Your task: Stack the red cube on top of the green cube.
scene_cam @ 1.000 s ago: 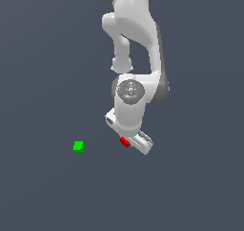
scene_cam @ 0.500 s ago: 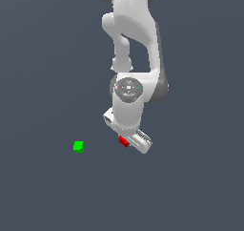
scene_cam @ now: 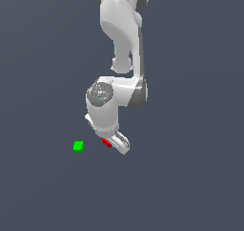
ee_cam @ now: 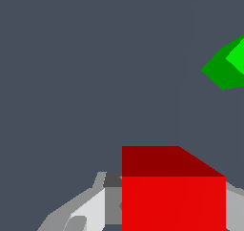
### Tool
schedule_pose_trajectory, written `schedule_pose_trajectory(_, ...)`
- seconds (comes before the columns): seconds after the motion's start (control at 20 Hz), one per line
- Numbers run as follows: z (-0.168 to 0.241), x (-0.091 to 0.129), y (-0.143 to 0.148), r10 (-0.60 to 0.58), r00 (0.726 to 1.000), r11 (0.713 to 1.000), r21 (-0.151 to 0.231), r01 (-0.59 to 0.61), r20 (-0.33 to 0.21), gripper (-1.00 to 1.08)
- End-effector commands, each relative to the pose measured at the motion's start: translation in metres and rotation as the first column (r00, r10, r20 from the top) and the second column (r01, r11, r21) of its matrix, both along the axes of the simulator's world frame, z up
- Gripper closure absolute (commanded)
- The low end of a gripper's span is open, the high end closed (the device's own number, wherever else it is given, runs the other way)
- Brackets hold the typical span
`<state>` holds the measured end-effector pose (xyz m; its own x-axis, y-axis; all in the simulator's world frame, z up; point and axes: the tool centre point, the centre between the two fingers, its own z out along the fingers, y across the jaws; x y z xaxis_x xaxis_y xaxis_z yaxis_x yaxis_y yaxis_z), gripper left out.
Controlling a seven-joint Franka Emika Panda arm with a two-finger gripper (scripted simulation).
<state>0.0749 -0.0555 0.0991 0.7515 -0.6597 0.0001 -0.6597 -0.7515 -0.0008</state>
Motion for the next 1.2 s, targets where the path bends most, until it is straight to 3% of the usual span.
schedule_pose_trajectory(0.0,-0.007,-0.001,-0.03,-0.001,1.0,1.0,0.0,0.001,0.0,1.08)
schedule_pose_trajectory(0.5,-0.032,-0.003,-0.129,-0.001,1.0,1.0,-0.001,0.001,0.0,1.08)
schedule_pose_trajectory(0.95,-0.038,-0.001,-0.152,-0.001,1.0,1.0,-0.001,0.001,0.0,1.08)
schedule_pose_trajectory(1.0,-0.038,-0.001,-0.152,-0.001,1.0,1.0,-0.001,0.001,0.0,-0.92)
schedule_pose_trajectory(1.15,-0.038,-0.001,-0.152,-0.001,1.0,1.0,-0.001,0.001,0.0,-0.92)
